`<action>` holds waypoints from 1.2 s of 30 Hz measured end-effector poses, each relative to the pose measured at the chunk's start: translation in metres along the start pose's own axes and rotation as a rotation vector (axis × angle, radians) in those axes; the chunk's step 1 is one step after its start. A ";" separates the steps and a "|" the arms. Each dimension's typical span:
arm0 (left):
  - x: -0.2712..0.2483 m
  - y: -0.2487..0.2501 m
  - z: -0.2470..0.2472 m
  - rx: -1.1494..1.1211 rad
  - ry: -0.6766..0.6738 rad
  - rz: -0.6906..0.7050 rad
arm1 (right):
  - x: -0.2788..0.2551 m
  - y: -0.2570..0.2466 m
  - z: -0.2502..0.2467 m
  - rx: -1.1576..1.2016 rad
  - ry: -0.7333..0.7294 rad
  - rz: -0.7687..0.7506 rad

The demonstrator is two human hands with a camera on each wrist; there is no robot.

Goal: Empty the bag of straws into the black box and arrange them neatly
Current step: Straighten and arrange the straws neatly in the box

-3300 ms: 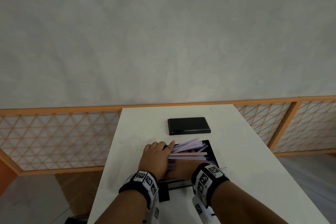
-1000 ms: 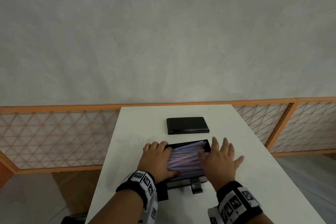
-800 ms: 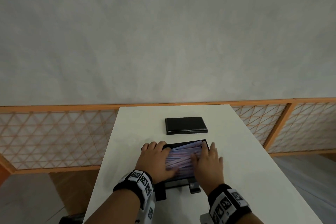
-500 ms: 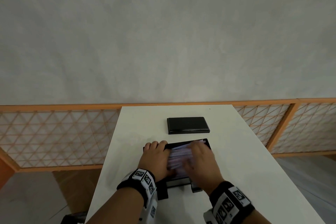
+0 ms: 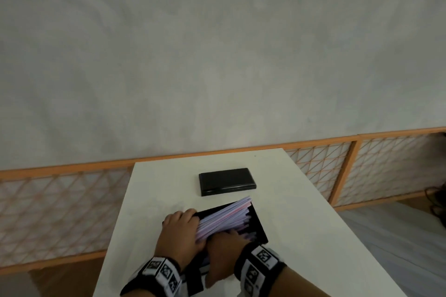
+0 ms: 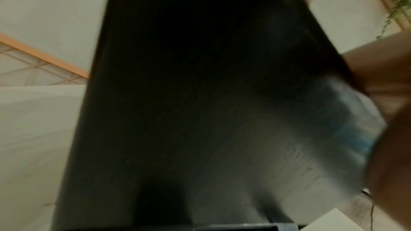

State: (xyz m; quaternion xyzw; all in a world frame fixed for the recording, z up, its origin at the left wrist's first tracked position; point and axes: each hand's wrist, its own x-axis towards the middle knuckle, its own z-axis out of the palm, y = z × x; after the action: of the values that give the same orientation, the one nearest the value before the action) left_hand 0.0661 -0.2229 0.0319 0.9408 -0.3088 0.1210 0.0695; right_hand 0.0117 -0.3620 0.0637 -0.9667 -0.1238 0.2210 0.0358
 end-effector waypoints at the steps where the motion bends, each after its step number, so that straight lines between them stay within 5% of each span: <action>1: 0.000 0.000 0.000 -0.002 0.006 0.000 | 0.003 0.000 -0.001 -0.003 -0.026 0.019; 10: -0.001 -0.003 0.005 0.000 0.055 0.043 | 0.016 -0.005 0.011 0.064 0.096 0.168; 14: 0.000 -0.003 0.008 0.001 0.060 0.059 | 0.012 0.005 -0.002 0.200 0.035 0.007; 20: -0.002 -0.003 0.009 -0.016 0.090 0.097 | 0.011 0.006 -0.003 0.209 -0.003 0.004; 36: -0.004 -0.003 -0.001 -0.115 0.087 -0.008 | -0.004 0.004 0.003 -0.026 0.247 -0.152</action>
State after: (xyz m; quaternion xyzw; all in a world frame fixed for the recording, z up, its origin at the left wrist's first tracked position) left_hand 0.0640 -0.2179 0.0317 0.9303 -0.3082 0.1437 0.1375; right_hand 0.0080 -0.3668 0.0621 -0.9748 -0.1941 0.0951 0.0549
